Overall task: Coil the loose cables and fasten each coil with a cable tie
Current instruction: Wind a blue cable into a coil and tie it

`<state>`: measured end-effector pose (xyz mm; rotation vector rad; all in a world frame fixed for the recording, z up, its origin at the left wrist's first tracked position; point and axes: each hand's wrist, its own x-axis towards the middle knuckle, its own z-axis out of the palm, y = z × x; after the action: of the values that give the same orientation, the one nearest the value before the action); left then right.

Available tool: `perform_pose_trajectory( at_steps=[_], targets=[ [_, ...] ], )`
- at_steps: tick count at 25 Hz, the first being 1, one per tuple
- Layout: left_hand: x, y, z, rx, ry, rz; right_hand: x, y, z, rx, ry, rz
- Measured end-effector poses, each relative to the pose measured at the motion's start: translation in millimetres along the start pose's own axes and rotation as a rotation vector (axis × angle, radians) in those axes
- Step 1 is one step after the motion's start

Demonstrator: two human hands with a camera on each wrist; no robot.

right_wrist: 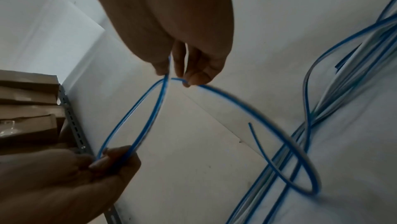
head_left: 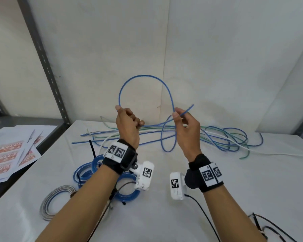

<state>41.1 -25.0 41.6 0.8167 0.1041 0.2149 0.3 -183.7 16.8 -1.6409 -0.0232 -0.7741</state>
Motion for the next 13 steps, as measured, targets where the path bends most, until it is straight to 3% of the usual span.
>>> perform_pose_trajectory(
  at_steps=[4,7,10,13],
  targets=[
    [-5,-5,-22,0.246,-0.220,0.075,-4,26,7,-0.153,0.210,-0.081],
    [-12,-3,-28,0.425,-0.373,0.135,-17,32,13,-0.346,0.139,-0.308],
    [-16,0,-30,0.523,-0.415,0.131,-20,12,13,-0.030,0.039,-0.139],
    [-17,2,-33,0.509,-0.459,0.149,-20,-3,6,-0.032,0.005,-0.152]
  ],
)
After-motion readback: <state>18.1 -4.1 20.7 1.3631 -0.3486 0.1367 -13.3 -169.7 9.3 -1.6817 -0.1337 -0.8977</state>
